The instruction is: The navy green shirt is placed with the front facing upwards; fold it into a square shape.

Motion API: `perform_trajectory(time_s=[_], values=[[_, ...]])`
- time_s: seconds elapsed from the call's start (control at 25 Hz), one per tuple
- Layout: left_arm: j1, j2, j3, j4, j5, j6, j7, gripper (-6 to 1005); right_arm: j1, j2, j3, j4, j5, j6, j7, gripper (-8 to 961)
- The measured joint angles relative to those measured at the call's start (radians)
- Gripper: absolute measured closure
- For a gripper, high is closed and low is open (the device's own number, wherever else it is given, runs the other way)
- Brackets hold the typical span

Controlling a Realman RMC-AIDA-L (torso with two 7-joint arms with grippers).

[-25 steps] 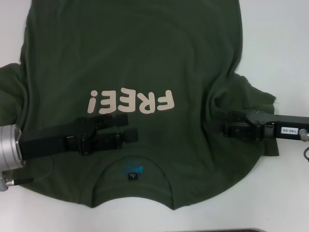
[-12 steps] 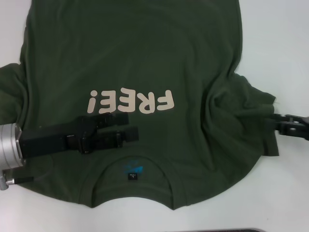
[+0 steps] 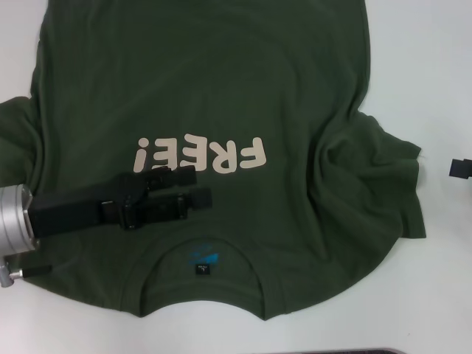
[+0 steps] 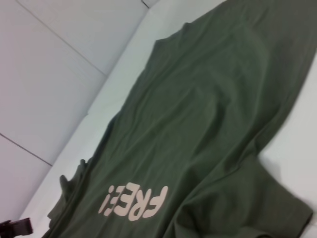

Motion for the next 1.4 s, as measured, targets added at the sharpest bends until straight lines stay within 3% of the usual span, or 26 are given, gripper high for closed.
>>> perform_trajectory(time_s=[0.4,0.92,1.4], values=[[-0.001,0.0,-0.007,0.0,-0.001,-0.002,0.0,125,0.065,0.035,0.003,0.009,-0.088,0.06,0.026,70],[-0.003,0.0,-0.007,0.0,-0.001,-0.004,0.0,125,0.073,0.048,0.002,0.018,-0.093,0.08,0.033,70],[-0.003,0.001,-0.007,0.0,-0.001,-0.005,0.0,127,0.065,0.045,0.003,0.018,-0.094,0.08,0.033,86]])
